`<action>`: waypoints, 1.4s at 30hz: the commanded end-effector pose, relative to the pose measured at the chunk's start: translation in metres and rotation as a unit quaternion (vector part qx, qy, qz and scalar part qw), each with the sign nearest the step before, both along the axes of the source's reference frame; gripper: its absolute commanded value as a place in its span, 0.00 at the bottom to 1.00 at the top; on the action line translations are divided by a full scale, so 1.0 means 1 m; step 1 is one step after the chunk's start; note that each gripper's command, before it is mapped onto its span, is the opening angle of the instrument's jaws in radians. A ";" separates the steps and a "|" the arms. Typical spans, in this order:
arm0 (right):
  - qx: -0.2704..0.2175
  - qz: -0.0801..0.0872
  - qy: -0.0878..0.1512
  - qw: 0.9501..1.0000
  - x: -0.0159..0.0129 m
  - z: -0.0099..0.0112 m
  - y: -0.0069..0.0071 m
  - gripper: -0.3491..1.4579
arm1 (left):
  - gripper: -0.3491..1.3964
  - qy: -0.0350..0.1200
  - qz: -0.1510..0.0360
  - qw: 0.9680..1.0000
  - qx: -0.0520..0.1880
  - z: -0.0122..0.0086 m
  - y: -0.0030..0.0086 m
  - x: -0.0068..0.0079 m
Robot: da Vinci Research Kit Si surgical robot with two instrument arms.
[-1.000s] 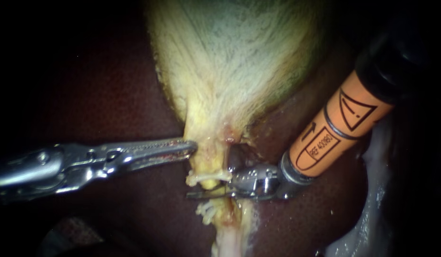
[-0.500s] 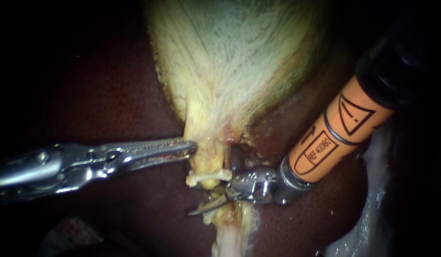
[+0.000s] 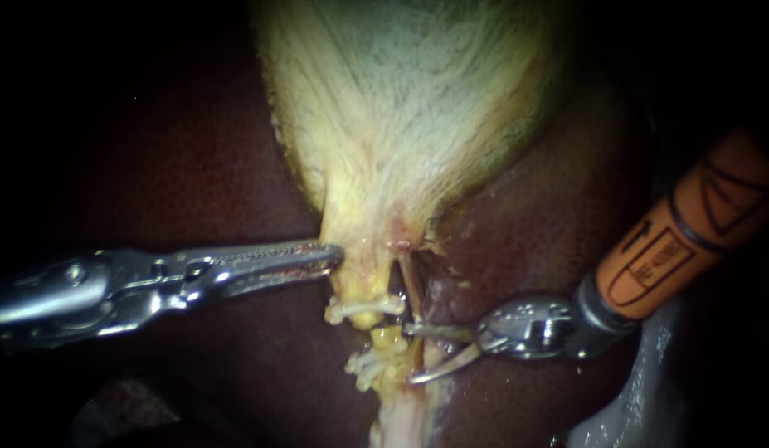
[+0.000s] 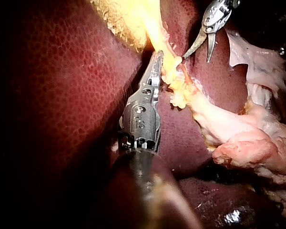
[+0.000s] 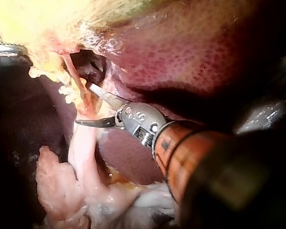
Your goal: Go back from the cut left tube
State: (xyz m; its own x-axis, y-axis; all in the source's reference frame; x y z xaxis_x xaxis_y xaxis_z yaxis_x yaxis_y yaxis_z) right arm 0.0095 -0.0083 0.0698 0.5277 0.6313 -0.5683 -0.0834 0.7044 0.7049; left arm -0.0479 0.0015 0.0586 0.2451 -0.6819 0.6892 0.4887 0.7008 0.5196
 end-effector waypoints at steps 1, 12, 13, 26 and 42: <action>-0.010 0.005 0.000 1.000 -0.0007 -0.0004 0.0006 0.68 | 0.20 0.000 0.000 1.000 0.000 0.0000 0.0000 0.0000; -0.130 0.031 0.029 0.991 -0.0052 -0.0055 0.0060 0.88 | 0.20 0.000 0.000 1.000 0.000 0.0001 0.0000 -0.0001; -0.135 0.030 0.032 0.990 -0.0052 -0.0058 0.0061 0.88 | 0.20 0.000 0.000 1.000 0.000 0.0001 0.0000 -0.0001; -0.148 0.024 0.034 0.988 -0.0051 -0.0056 0.0060 0.90 | 0.20 0.001 0.000 1.000 -0.003 0.0023 0.0000 -0.0014; -0.150 0.023 0.035 0.988 -0.0050 -0.0057 0.0059 0.90 | 0.20 0.001 0.005 1.000 0.003 0.0041 -0.0006 -0.0037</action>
